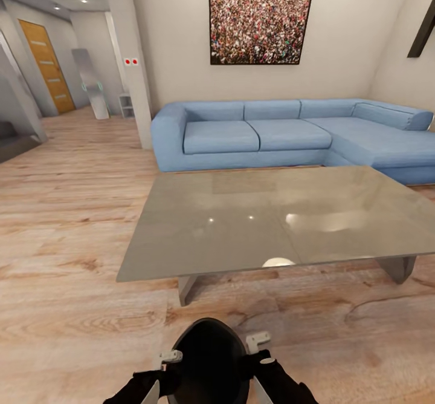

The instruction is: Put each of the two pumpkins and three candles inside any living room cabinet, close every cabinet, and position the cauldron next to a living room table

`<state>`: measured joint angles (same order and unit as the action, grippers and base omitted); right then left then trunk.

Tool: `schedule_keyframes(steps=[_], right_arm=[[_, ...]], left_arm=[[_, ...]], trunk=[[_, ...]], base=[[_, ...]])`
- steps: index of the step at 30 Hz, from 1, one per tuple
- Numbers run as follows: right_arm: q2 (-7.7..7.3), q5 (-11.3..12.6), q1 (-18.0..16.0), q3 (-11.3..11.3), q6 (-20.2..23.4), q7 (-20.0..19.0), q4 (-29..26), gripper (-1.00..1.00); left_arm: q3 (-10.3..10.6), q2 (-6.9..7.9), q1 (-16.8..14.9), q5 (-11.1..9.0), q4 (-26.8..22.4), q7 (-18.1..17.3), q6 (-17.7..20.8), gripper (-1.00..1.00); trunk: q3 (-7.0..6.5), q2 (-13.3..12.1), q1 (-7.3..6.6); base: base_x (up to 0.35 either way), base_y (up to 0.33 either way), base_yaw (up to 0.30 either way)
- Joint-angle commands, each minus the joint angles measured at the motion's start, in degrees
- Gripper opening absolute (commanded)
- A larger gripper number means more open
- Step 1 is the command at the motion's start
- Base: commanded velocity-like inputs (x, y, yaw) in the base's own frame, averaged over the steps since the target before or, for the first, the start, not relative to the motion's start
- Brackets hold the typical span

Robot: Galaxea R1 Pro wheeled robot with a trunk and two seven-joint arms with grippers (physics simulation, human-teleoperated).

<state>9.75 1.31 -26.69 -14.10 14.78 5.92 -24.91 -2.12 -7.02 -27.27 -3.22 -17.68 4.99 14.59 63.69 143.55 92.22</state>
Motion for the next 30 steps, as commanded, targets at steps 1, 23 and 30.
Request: schedule_keyframes(steps=[1, 23, 30], right_arm=[[0.09, 0.9, 0.0, -0.8, -0.4, -2.0, -2.1, -1.00], [0.06, 0.9, 0.0, -0.8, -0.4, -2.0, -2.1, -1.00], [0.06, 0.9, 0.0, -0.8, -0.4, -2.0, -2.1, -1.00]], left_arm=[[0.2, -0.02, 0.0, 1.2, -0.2, 0.2, -1.1, -1.00], [0.2, -0.05, 0.0, 1.1, -0.2, 0.2, -1.1, -1.00], [0.2, -0.06, 0.0, 1.1, -0.2, 0.2, -1.1, -1.00]], trunk=[[0.04, 0.0, 0.05], [0.04, 0.0, 0.05], [0.04, 0.0, 0.05]], base=[[0.149, 0.000, 0.000], [0.072, 0.000, 0.000], [0.007, 0.000, 0.000]])
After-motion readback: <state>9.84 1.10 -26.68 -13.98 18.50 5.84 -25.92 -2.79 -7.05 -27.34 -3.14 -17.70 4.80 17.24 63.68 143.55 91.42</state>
